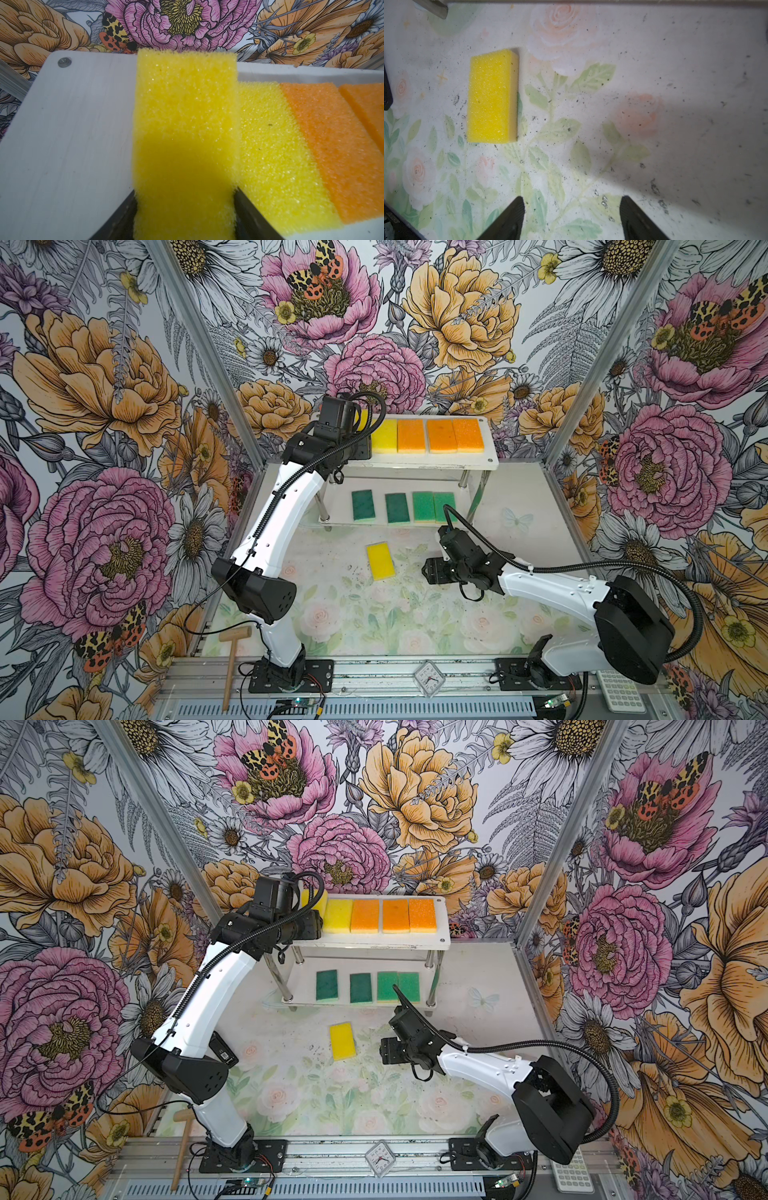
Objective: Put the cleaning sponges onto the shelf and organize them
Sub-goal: 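Hold the yellow sponge upright beside the other yellow sponge on the shelf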
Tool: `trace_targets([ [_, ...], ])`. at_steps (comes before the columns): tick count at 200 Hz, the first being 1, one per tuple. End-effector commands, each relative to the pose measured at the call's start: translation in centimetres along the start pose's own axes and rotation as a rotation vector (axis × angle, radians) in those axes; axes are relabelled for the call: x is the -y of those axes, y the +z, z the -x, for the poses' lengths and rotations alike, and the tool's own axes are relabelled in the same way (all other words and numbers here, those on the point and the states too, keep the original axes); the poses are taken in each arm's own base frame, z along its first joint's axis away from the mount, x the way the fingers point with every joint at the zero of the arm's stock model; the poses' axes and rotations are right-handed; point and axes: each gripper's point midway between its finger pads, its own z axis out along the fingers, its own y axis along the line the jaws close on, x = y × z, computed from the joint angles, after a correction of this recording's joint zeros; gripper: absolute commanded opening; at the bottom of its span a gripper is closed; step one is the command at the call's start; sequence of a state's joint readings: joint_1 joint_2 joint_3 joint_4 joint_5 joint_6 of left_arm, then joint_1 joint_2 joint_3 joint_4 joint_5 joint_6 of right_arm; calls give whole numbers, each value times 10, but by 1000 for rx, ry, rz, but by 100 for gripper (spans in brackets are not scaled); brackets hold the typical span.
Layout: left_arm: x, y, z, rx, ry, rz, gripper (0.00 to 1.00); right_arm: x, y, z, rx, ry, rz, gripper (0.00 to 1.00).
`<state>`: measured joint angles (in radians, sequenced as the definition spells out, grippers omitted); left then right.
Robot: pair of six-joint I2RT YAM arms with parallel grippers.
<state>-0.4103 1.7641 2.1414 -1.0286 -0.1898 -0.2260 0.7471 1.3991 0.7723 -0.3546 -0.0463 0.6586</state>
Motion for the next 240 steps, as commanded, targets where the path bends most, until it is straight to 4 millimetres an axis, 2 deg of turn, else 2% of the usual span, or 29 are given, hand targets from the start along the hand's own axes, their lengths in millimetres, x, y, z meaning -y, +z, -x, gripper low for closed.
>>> trace_targets([
  [1,4,-3,5,17,-16,-12,65,0,3,3,12,-3,-10,75],
  [68,5,0,4,12,-21,-10,68,-1,7,1,1,-5,-10,75],
  [162,0,-10,12,35,-30,1,69,-1,9,1,-5,-4,-12,74],
  [240,-3,-6,7,20,-34,10,70,0,11,-1,-12,-5,-12,74],
])
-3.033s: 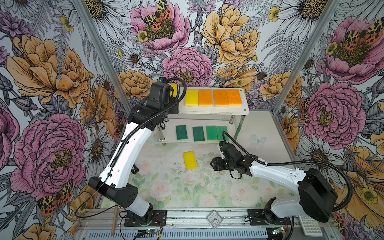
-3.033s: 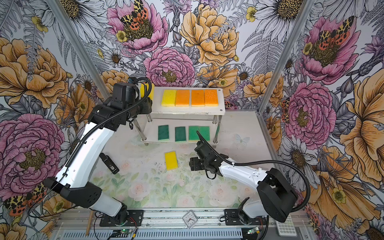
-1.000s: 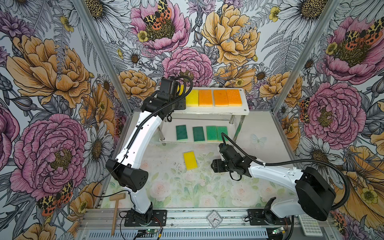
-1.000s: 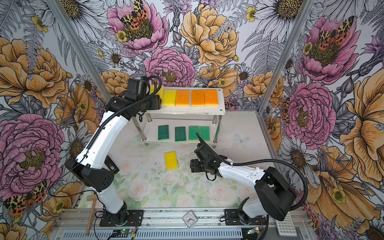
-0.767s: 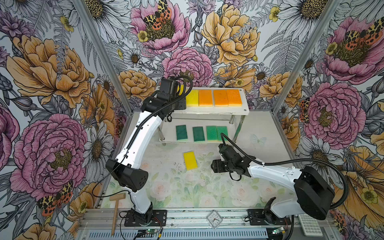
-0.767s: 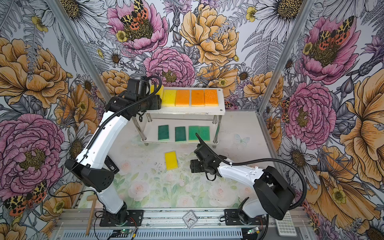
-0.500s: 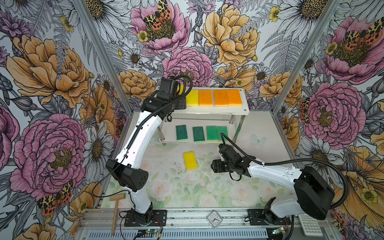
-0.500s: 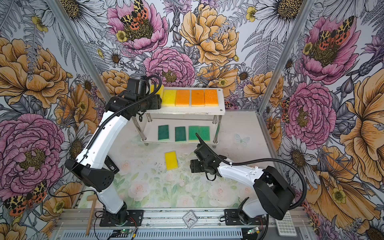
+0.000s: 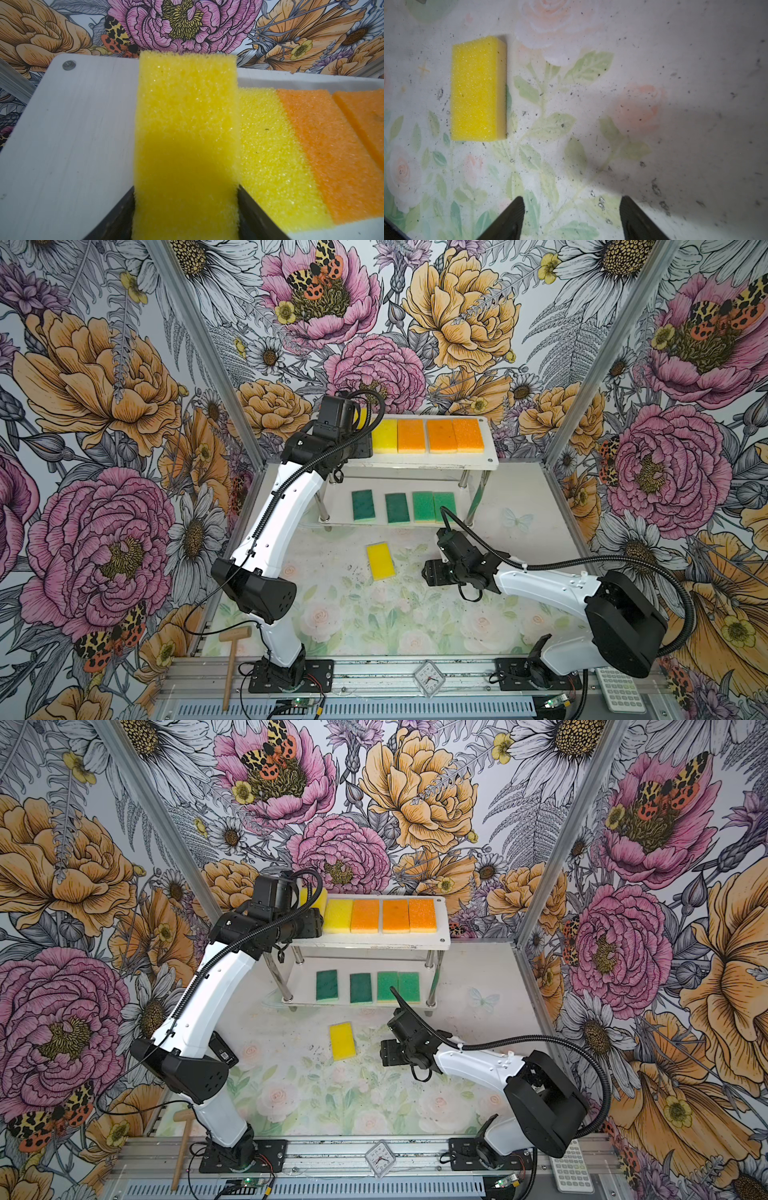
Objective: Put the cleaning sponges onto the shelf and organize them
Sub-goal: 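Hold the yellow sponge upright beside the other yellow sponge on the shelf, then lower the yellow sponge flat onto the shelf and open the left gripper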
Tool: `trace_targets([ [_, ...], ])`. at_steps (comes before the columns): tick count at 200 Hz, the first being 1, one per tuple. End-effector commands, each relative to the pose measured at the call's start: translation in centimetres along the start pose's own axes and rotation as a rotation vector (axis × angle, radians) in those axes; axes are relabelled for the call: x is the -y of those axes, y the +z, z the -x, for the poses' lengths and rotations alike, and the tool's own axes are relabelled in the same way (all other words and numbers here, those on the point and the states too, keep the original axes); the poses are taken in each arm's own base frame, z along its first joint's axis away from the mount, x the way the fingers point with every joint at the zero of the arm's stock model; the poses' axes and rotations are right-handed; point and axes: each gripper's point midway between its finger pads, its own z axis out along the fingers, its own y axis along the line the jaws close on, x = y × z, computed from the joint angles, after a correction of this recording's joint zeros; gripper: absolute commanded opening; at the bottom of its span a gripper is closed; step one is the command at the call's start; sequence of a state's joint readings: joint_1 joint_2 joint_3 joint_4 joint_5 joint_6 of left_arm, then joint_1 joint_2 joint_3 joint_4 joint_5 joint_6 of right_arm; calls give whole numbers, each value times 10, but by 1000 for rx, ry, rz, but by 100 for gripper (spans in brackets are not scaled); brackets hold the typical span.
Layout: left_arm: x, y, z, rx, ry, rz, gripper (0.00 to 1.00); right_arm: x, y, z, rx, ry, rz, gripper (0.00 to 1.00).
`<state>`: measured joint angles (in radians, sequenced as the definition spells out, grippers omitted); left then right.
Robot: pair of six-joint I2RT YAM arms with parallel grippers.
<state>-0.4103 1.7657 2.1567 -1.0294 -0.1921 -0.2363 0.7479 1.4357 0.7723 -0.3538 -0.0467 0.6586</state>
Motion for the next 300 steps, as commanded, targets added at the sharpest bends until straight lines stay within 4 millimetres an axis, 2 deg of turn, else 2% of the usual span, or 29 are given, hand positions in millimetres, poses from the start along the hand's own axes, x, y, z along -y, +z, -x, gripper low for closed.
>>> trace_targets([
  [1,-3,-3,2,7,-22,11,69,-5,2,6,18,-6,8,75],
  [28,-12,-4,4,16,-28,52,70,-5,3,6,20,-4,9,75],
  [83,-17,-5,3,13,-37,58,73,-6,5,6,12,-5,11,74],
  [143,-15,-5,3,10,-45,41,75,-9,8,6,4,-8,16,75],
  [211,1,-10,5,0,-67,-53,75,-10,8,7,6,-10,16,75],
  [243,-1,-11,6,5,-69,-48,75,-10,8,6,6,-12,16,74],
  [275,-8,-17,8,20,-68,-20,81,-9,7,5,6,-12,13,74],
  [300,-14,-28,14,51,-65,4,85,-10,7,5,6,-12,15,74],
])
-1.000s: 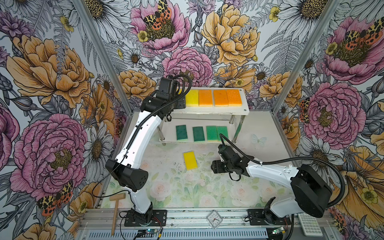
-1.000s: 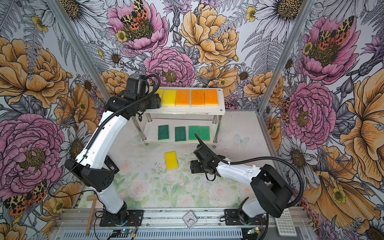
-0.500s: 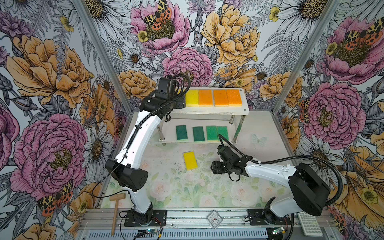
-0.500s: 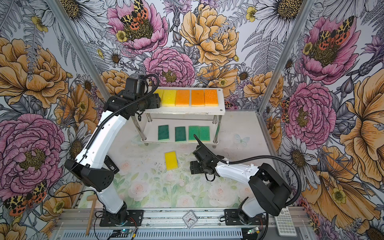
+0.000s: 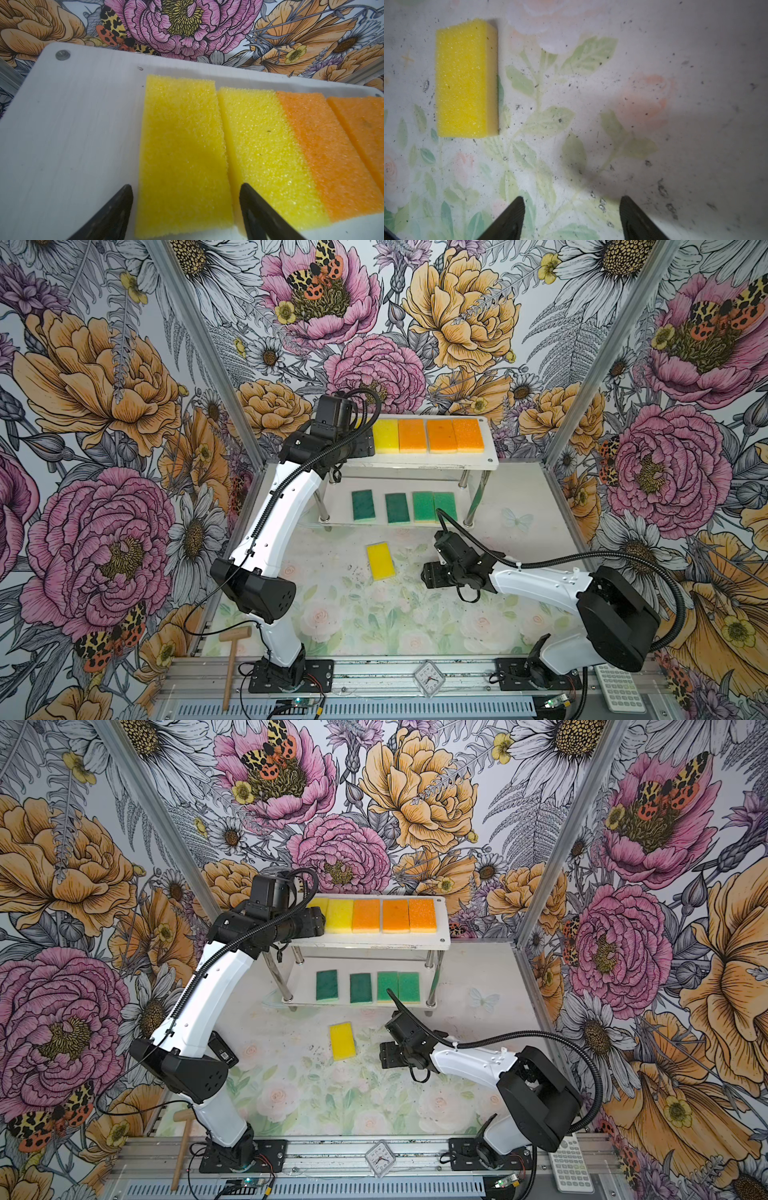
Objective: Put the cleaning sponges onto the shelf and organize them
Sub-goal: 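Lower the yellow sponge flat onto the shelf and open the left gripper, then move the left gripper down over the last yellow sponge on the table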
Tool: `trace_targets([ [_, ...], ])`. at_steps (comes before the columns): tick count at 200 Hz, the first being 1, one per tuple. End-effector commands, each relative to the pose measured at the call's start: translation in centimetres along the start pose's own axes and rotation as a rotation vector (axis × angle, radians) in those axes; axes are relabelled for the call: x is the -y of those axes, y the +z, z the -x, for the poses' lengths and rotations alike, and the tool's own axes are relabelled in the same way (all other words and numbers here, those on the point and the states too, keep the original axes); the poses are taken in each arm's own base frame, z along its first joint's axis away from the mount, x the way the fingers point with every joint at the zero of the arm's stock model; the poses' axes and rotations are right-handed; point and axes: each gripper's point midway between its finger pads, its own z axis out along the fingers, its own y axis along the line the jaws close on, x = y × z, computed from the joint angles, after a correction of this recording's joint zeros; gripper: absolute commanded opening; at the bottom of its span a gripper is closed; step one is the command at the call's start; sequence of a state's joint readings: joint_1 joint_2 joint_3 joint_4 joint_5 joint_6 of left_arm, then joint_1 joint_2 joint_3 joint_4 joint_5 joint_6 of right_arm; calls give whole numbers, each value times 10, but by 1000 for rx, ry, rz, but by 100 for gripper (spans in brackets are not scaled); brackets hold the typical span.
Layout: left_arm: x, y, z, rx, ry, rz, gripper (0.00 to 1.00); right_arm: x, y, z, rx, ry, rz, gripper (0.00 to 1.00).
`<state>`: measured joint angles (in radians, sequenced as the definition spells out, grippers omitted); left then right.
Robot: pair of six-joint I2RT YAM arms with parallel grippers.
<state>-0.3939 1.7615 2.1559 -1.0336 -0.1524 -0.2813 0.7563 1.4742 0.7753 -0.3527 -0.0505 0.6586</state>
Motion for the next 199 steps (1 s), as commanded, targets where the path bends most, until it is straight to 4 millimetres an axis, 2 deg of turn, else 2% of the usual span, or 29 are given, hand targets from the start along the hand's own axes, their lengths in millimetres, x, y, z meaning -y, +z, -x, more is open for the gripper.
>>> trace_targets([
  [1,-11,-29,15,64,-10,26,85,-11,-3,12,40,-7,28,74],
  [61,-14,-76,36,163,-18,8,89,-15,-1,12,37,-12,36,74],
  [79,-12,-88,31,163,-14,-18,91,-17,-3,13,42,-15,43,74],
  [99,-12,-94,12,134,-3,-25,96,-20,-8,15,51,-18,56,74],
  [118,-17,-96,-20,108,5,25,99,-23,-14,18,68,-22,72,74],
  [140,-35,-98,-64,88,5,113,99,-28,-23,23,90,-28,94,74],
  [161,-55,-90,-120,20,-71,136,99,-31,-31,25,106,-31,114,75],
  [182,-65,-79,-178,-46,-165,125,99,-32,-37,28,122,-35,129,74],
  [199,-70,-70,-216,-89,-198,132,99,-33,-42,33,130,-36,141,74],
])
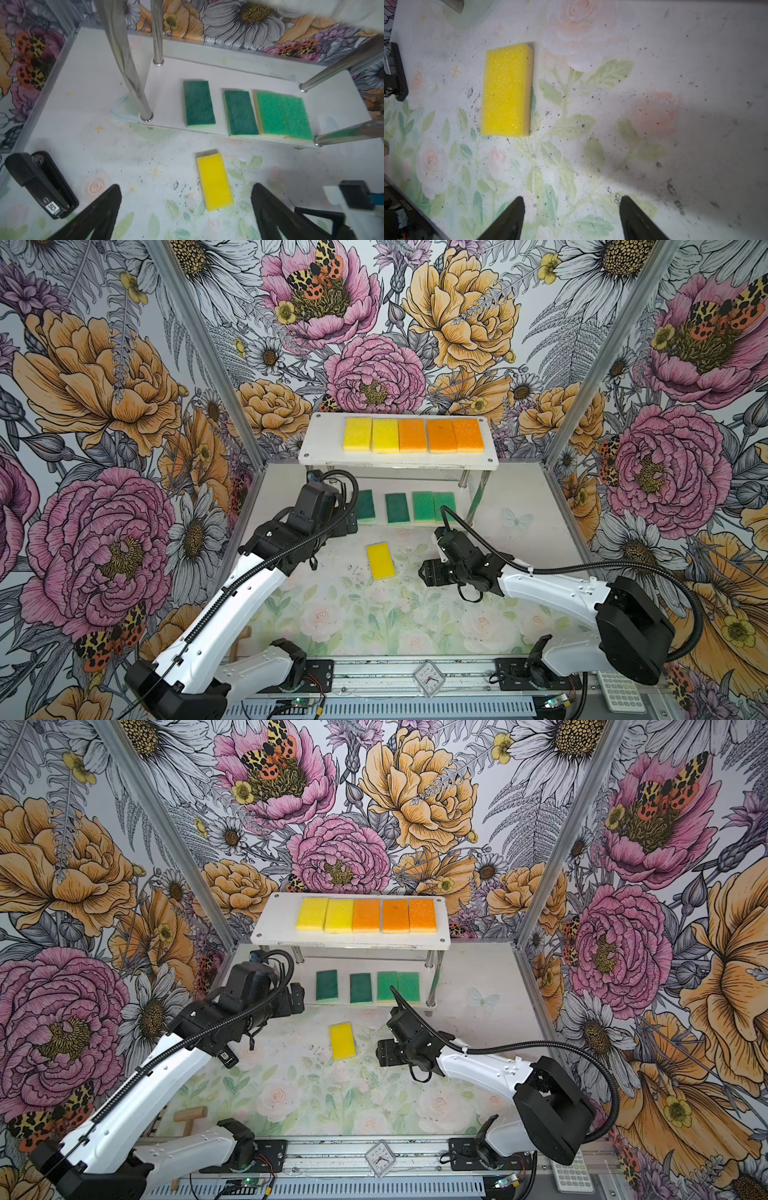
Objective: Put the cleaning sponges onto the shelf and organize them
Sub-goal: 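Move the left gripper down over the last yellow sponge on the table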
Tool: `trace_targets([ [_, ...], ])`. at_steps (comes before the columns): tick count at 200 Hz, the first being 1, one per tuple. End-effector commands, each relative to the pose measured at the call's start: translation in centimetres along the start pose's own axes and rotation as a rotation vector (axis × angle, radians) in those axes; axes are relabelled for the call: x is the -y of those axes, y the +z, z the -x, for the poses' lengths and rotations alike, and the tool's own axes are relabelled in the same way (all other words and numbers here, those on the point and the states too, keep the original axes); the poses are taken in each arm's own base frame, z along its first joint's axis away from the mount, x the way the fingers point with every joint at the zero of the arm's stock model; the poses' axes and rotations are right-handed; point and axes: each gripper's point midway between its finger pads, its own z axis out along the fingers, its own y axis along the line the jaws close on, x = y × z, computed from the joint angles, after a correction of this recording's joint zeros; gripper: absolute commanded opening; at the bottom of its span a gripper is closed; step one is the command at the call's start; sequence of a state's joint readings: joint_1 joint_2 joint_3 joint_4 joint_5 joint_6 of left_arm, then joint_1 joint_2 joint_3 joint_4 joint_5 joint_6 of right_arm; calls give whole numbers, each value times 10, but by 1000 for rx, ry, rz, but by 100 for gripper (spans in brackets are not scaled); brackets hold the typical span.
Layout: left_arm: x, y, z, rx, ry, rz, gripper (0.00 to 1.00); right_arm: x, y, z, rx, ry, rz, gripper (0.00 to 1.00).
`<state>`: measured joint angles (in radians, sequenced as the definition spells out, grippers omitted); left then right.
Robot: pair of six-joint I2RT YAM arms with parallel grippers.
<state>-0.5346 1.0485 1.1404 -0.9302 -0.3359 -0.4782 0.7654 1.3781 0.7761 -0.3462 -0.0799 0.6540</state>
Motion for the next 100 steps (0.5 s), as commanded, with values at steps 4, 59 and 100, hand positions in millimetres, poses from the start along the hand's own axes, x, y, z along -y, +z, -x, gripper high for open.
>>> trace_targets([
  [4,-2,11,-27,14,-146,-13,99,-15,-15,23,64,-20,59,75],
  [59,12,52,-89,-64,-200,-20,99,-15,-30,36,90,-33,72,75],
  [100,31,76,-109,-94,-206,-4,99,-9,-35,33,75,-28,80,76],
])
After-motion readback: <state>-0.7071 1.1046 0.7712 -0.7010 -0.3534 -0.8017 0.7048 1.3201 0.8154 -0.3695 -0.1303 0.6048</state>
